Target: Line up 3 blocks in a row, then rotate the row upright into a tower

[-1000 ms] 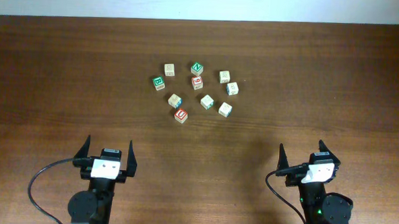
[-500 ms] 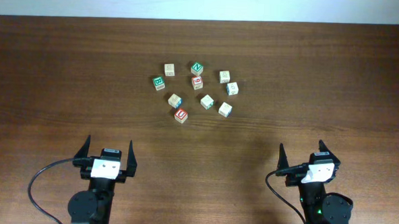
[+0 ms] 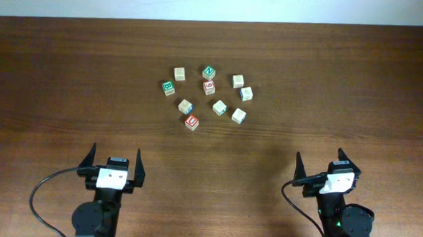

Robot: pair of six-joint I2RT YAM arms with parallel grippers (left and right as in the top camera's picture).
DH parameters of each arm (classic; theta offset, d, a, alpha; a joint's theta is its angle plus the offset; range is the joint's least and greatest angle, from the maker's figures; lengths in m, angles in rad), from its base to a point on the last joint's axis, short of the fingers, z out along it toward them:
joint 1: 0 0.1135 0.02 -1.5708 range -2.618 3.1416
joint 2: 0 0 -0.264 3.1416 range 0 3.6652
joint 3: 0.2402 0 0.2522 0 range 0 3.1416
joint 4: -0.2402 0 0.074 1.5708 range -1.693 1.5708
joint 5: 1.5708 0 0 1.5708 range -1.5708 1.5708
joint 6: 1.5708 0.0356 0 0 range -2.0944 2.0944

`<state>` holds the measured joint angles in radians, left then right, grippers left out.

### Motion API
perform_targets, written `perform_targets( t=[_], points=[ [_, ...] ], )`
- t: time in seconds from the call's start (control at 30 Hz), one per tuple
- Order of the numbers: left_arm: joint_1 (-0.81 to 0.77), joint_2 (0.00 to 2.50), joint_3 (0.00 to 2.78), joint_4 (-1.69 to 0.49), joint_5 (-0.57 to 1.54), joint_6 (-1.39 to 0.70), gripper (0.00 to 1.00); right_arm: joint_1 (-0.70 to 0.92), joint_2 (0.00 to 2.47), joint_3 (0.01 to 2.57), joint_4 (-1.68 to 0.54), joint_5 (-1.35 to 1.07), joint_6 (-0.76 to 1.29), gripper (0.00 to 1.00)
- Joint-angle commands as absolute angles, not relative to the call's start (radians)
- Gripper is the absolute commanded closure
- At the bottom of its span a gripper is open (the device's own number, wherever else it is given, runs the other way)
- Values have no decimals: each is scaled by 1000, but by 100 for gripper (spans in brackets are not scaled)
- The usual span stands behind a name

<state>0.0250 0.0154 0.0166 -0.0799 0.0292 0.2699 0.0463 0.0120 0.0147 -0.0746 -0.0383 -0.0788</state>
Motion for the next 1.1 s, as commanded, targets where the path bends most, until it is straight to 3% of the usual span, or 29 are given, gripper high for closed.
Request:
perform_targets(
  t=[0.0, 0.93, 1.07],
  points=[
    [28, 6, 9, -80, 33, 282, 1, 39, 6, 6, -75, -26, -74, 2],
    [28, 6, 9, -78, 31, 282, 1, 39, 6, 6, -74, -33, -70, 2],
    [29, 6, 9, -52, 67, 282, 1, 39, 6, 6, -71, -59, 20, 2]
  ],
)
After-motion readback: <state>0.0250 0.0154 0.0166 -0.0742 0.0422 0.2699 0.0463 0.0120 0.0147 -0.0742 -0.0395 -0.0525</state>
